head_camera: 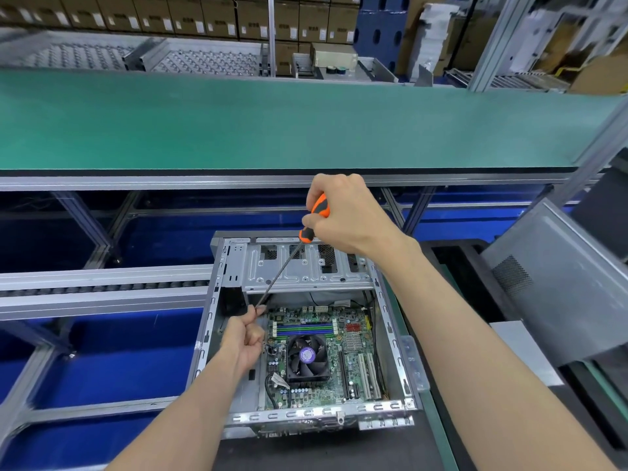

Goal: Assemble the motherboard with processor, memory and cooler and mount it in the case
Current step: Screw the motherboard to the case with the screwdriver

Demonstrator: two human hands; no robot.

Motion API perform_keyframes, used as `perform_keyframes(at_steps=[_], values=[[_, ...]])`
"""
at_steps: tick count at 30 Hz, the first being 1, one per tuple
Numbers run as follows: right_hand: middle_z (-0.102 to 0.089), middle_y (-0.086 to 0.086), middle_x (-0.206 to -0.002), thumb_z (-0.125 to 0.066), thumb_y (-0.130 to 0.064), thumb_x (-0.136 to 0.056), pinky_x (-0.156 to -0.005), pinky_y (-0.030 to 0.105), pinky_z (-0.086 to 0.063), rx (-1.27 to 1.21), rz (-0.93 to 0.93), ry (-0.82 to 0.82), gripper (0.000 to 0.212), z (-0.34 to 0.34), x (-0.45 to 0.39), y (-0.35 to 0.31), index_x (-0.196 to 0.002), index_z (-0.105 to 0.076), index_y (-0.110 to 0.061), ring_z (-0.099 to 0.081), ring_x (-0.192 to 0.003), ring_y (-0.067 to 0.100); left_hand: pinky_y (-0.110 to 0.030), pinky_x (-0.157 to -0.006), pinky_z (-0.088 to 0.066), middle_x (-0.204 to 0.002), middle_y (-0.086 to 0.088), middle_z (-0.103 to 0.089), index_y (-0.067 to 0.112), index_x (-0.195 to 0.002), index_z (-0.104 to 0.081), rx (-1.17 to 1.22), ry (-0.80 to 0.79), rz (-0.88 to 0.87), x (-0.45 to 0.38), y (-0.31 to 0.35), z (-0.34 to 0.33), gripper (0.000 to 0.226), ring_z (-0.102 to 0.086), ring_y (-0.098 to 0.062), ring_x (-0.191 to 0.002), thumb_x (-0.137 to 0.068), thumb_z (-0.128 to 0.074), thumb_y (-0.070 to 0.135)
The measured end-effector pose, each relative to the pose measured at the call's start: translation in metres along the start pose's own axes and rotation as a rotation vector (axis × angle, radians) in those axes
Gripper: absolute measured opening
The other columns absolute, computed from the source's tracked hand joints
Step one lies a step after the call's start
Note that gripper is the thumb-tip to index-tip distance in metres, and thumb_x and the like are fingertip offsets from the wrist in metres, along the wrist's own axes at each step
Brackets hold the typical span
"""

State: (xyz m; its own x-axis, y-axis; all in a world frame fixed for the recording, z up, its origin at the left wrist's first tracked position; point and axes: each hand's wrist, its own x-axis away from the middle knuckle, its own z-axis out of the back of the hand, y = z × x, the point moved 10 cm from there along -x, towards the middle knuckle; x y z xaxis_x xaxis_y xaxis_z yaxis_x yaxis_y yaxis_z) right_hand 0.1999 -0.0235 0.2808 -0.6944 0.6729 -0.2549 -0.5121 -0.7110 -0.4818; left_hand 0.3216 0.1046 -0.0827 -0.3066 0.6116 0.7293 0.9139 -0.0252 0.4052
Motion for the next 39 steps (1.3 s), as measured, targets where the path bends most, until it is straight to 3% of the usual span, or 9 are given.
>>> perform_keyframes(at_steps=[1,3,6,9,14,17,25,36,39], values=[[-0.067,-0.007,-0.076,-0.064,-0.025,-0.078,-0.076,0.034,-0.05,-0.005,-0.007,0.011,0.011,0.001,0.0,0.001,-0.081,-0.053,-0.025,-0.063,-0.085,0.016,-0.014,-0.027,-0.017,-0.114,-0.007,-0.071,0.0,-0.119,-0.059,-0.018,0.019,-0.006,0.001,0.001,0.001,0.023,-0.02,-0.003,-0.028,-0.104,-0.047,0.011],[-0.066,-0.006,-0.074,-0.064,-0.025,-0.077,-0.073,0.034,-0.05,-0.007,-0.013,0.044,0.012,0.006,0.0,0.003,-0.08,-0.053,-0.026,-0.062,-0.085,0.019,-0.013,-0.028,-0.018,-0.117,-0.021,-0.066,0.001,-0.115,-0.061,-0.041,0.057,-0.01,0.004,0.003,0.003,0.019,-0.021,-0.003,-0.028,-0.103,-0.049,0.008],[-0.065,-0.008,-0.072,-0.067,-0.022,-0.077,-0.072,0.03,-0.048,-0.018,-0.032,0.106,0.011,0.018,0.001,0.006,-0.079,-0.056,-0.023,-0.06,-0.084,0.019,-0.014,-0.028,-0.016,-0.073,-0.01,-0.068,-0.001,-0.113,-0.059,-0.024,0.045,-0.021,0.01,0.004,-0.001,0.02,-0.02,-0.004,-0.028,-0.104,-0.048,0.013],[-0.067,-0.008,-0.063,-0.068,-0.019,-0.077,-0.065,0.026,-0.046,-0.085,-0.072,0.142,0.01,0.028,0.002,0.014,-0.078,-0.058,-0.02,-0.061,-0.075,0.01,-0.015,-0.028,-0.015,-0.042,0.007,-0.043,-0.002,-0.11,-0.059,0.014,0.006,-0.038,0.016,0.005,-0.009,0.023,-0.02,-0.004,-0.028,-0.105,-0.046,0.016],[-0.064,-0.011,-0.05,-0.069,-0.017,-0.078,-0.054,0.02,-0.042,-0.167,-0.11,0.164,0.012,0.038,0.007,0.019,-0.076,-0.058,-0.021,-0.058,-0.062,0.002,-0.016,-0.028,-0.015,-0.046,0.008,-0.027,-0.002,-0.107,-0.06,0.167,-0.064,-0.015,0.022,0.005,-0.02,0.022,-0.02,-0.004,-0.03,-0.105,-0.041,0.01],[-0.065,-0.006,-0.054,-0.07,-0.018,-0.077,-0.054,0.027,-0.049,-0.186,-0.129,0.205,0.013,0.044,0.008,0.022,-0.076,-0.058,-0.023,-0.062,-0.069,0.017,-0.017,-0.029,-0.017,-0.046,0.008,-0.024,-0.001,-0.11,-0.059,0.245,-0.096,-0.019,0.026,0.006,-0.023,0.021,-0.02,-0.004,-0.03,-0.105,-0.043,0.012],[-0.065,-0.004,-0.062,-0.071,-0.018,-0.078,-0.059,0.032,-0.053,-0.171,-0.127,0.205,0.012,0.042,0.008,0.021,-0.077,-0.059,-0.02,-0.063,-0.069,0.021,-0.018,-0.03,-0.017,-0.047,0.008,-0.023,0.001,-0.113,-0.058,0.329,-0.134,-0.03,0.029,0.01,-0.027,0.02,-0.007,-0.005,-0.05,-0.103,-0.045,0.011],[-0.062,-0.021,-0.049,-0.07,-0.013,-0.081,-0.05,0.012,-0.04,-0.173,-0.104,0.164,0.014,0.042,0.01,0.016,-0.078,-0.057,-0.018,-0.059,-0.058,-0.01,-0.016,-0.031,-0.017,-0.05,0.008,-0.024,0.002,-0.113,-0.058,0.318,-0.159,-0.052,0.024,0.012,-0.025,0.022,-0.01,-0.004,-0.044,-0.104,-0.048,0.019],[-0.066,-0.006,-0.059,-0.072,-0.015,-0.08,-0.057,0.028,-0.051,-0.165,-0.111,0.179,0.011,0.044,0.011,0.016,-0.08,-0.061,-0.015,-0.062,-0.062,0.007,-0.017,-0.03,-0.017,-0.049,0.008,-0.023,0.003,-0.113,-0.058,0.314,-0.162,-0.053,0.025,0.011,-0.026,0.023,-0.011,-0.005,-0.042,-0.104,-0.048,0.021]])
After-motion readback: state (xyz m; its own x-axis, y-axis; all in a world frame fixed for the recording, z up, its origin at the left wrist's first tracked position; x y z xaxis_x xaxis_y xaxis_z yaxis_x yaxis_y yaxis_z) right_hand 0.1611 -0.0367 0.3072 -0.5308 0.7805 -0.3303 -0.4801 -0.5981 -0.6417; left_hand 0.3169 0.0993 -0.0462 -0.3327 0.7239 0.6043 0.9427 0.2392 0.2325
